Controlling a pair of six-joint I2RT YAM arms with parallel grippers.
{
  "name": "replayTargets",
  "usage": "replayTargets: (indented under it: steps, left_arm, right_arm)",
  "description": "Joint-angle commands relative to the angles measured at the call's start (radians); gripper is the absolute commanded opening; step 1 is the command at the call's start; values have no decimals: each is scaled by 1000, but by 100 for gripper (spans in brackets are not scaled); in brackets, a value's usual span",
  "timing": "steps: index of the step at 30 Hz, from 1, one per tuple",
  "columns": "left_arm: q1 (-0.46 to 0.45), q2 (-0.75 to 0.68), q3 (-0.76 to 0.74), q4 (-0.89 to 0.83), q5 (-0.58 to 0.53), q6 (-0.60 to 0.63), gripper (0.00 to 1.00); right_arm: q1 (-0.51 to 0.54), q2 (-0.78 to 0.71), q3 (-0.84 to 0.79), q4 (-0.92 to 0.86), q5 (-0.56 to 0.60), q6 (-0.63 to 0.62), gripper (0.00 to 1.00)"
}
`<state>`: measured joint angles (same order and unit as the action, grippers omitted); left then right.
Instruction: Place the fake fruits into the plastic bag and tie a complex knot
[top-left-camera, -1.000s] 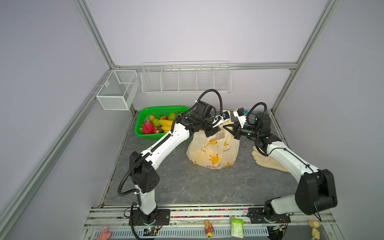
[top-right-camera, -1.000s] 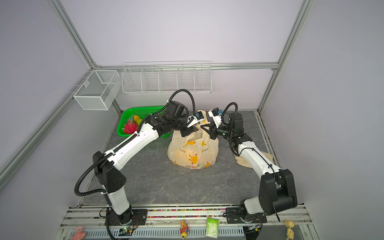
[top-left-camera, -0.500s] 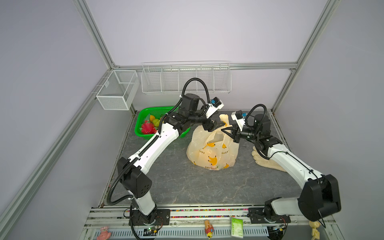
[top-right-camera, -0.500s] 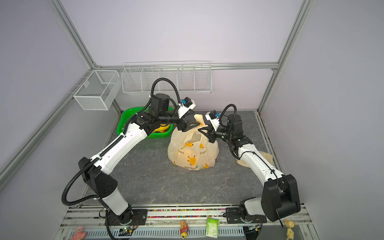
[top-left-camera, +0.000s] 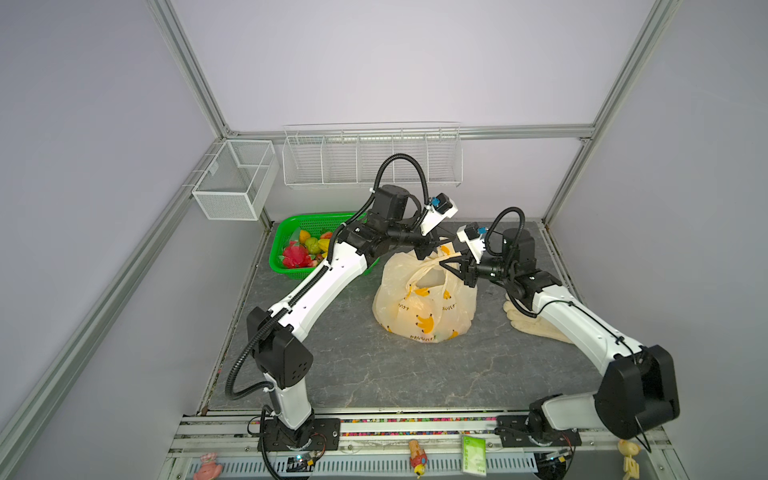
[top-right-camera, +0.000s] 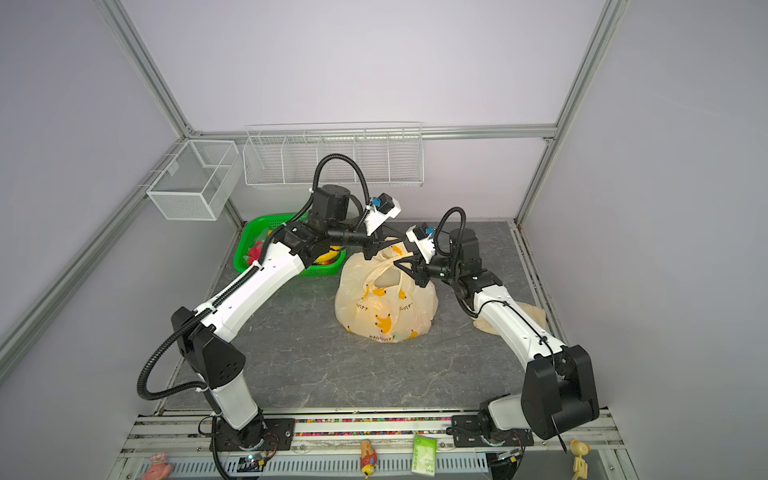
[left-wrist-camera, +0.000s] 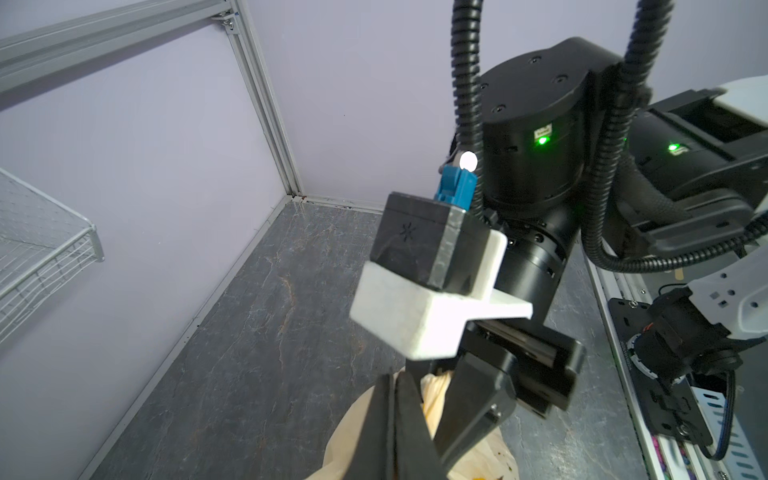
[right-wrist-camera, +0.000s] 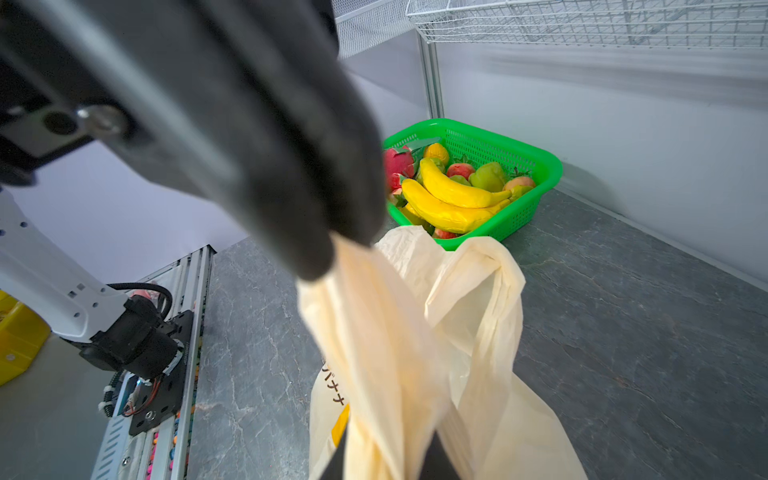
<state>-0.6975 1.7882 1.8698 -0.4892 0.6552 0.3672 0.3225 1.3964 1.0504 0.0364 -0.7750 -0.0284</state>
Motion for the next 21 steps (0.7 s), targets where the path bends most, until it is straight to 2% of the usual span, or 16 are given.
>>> replayTargets:
  steps: [1, 8, 15, 21]
  left_arm:
    - [14, -41, -51, 56, -16, -20, 0]
    - [29, -77, -112, 118, -7, -52, 0]
    - [32, -97, -144, 152, -17, -62, 0]
    - [30, -180, -325, 284, -65, -32, 0]
  right_arm:
    - [0, 14, 14, -14, 18, 17, 17]
    - [-1, 22, 16, 8, 22, 44, 19]
    - [-1, 35, 30, 24, 43, 102, 15]
    - [-5, 33, 43, 46, 93, 239, 12]
